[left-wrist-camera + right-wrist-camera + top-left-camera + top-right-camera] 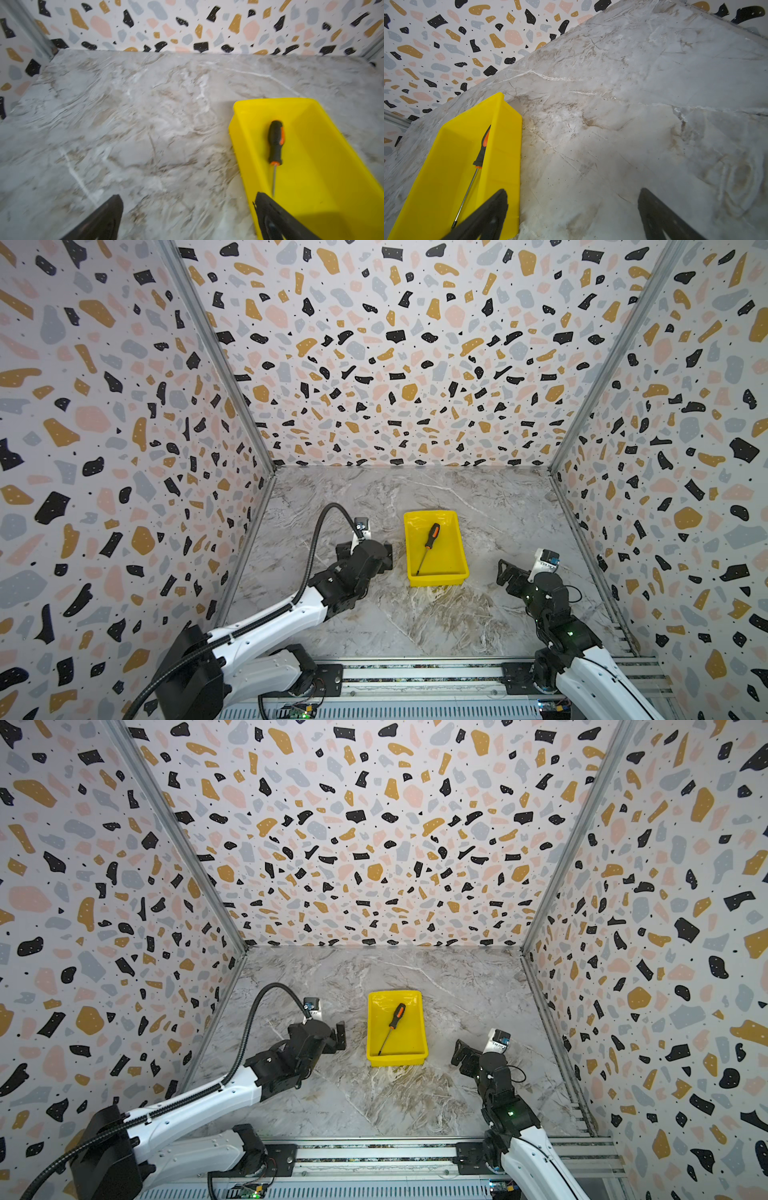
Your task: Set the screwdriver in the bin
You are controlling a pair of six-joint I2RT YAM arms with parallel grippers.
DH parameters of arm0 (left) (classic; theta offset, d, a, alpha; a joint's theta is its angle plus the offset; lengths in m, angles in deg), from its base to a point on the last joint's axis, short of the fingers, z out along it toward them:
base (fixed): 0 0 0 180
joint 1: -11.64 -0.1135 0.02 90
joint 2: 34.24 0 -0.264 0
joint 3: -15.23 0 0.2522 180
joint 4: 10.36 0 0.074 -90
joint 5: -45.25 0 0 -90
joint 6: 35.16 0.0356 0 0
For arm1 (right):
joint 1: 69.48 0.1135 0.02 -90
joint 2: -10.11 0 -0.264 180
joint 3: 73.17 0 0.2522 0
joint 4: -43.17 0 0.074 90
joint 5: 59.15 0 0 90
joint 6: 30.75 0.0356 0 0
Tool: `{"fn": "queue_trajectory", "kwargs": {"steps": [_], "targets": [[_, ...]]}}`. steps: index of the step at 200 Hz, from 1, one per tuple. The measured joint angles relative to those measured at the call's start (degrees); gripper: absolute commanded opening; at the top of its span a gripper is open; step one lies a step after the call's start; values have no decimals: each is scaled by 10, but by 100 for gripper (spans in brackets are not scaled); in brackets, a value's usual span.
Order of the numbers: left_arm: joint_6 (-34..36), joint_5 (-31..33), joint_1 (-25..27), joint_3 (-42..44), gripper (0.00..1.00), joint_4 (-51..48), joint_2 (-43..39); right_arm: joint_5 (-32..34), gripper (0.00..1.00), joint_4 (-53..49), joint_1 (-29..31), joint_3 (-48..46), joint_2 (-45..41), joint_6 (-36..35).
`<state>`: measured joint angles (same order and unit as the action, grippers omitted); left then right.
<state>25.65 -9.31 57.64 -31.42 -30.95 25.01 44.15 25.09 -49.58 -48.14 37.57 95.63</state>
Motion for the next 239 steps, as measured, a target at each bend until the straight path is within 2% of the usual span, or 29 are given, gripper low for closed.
{"fn": "queue_trajectory", "kwargs": {"steps": [36,55,91,111,127,140,176,216,239], "targets": [[-6,28,0,153,100,51,-105,0,99,5,0,0,9,-1],[-11,32,0,194,100,55,-127,1,99,25,0,1,22,-5],[-15,32,0,196,100,80,-133,45,100,107,-1,52,108,-69],[-17,32,0,195,100,83,-127,103,100,239,-10,54,187,-161],[-19,35,0,193,100,82,-120,119,100,342,-32,35,253,-238],[-21,40,0,190,100,81,-118,125,100,401,-54,8,300,-273],[-31,57,0,188,100,78,-119,123,99,535,-104,-72,363,-293],[-33,72,0,188,100,71,-132,81,99,637,-114,-64,421,-312],[-14,101,0,188,100,81,-144,57,99,711,-123,-53,484,-325]]}}
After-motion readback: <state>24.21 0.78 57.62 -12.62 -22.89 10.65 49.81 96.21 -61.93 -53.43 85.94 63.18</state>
